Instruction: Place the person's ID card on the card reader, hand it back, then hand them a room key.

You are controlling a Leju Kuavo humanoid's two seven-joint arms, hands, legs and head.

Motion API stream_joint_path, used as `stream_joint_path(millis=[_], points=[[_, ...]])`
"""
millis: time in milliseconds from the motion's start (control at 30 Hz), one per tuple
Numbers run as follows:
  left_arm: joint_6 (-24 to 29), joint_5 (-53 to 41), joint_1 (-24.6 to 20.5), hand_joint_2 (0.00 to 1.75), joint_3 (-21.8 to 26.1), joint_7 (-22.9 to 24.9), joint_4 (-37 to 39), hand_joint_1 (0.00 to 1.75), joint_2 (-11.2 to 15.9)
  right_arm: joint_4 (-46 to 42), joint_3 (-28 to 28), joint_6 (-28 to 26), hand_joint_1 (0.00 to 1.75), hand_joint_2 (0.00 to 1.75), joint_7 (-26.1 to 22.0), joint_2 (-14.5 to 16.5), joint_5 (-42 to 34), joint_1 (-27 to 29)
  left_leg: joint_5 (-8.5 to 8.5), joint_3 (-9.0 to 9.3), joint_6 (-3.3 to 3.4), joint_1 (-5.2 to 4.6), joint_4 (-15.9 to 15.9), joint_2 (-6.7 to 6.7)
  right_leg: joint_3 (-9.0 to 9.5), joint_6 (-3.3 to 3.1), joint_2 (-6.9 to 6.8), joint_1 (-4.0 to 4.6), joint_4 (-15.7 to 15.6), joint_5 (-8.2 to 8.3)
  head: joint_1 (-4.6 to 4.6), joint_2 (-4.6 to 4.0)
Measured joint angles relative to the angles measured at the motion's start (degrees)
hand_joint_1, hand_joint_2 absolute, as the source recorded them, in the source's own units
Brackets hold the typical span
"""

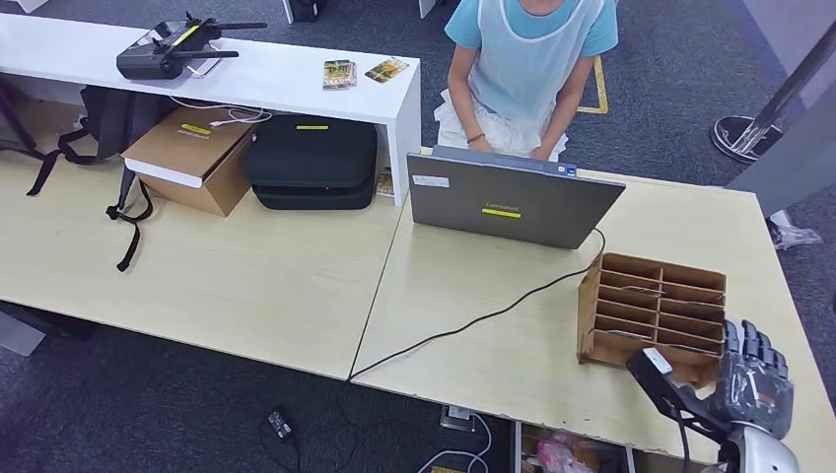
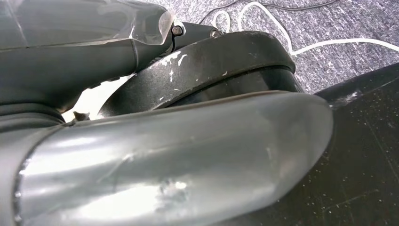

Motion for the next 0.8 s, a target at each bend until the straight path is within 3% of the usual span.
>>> stream_joint_path(millis=[800], points=[[0.0, 0.2, 0.0, 0.00, 1.1, 0.0, 0.0, 0.00, -0.1, 1.3, 1.6, 0.1, 0.10, 1.75, 0.0, -1.4, -1.5, -1.6, 0.00, 0.00, 0.00, 0.00, 0.0, 0.00, 0.00, 0.00, 0.00, 0.00, 0.0, 0.00, 0.00, 0.00]])
